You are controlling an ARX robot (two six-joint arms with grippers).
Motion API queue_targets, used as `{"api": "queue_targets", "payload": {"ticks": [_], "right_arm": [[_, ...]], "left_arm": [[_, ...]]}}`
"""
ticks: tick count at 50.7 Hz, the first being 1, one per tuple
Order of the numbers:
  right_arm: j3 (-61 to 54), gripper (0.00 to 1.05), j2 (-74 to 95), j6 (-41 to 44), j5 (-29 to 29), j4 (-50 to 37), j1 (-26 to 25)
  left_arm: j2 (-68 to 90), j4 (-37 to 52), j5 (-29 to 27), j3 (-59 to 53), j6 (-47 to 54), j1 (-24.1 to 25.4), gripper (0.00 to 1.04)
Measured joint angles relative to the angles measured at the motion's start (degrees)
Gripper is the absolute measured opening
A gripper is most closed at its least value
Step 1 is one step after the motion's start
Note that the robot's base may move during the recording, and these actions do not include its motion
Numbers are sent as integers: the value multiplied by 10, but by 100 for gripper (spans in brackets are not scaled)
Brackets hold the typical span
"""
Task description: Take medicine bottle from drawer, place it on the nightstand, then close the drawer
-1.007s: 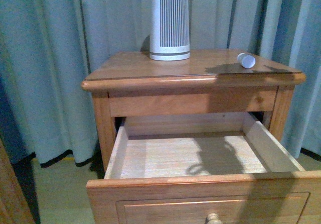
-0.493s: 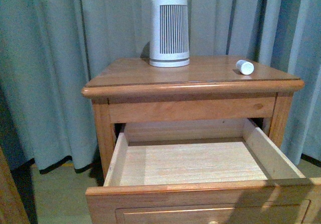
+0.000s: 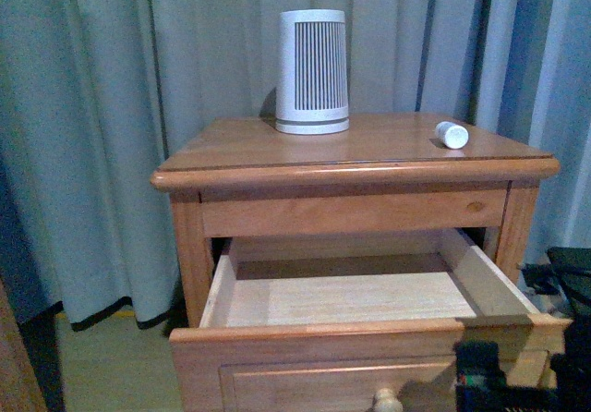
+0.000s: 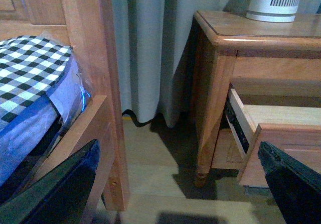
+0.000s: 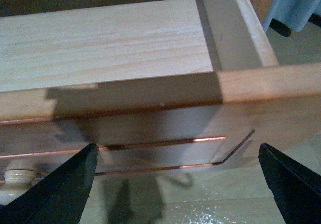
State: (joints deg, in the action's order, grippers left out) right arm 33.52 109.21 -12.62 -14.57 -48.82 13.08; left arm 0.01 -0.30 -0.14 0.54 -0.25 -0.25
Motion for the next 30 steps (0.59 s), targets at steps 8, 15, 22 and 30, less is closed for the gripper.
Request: {"api": "queue_targets", "payload": {"ticks": [8,15,22,30], "right_arm": [[138,98,75,25,0,36,-21],[226,98,114,40,1,64,-37],[299,98,144,59,2,83,-51],[346,98,175,73,2,103,-61]], "left_arm": [[0,0,0,0,0,0,98],[0,0,0,0,0,0,98],[0,0,0,0,0,0,98],[0,0,0,0,0,0,98]]}}
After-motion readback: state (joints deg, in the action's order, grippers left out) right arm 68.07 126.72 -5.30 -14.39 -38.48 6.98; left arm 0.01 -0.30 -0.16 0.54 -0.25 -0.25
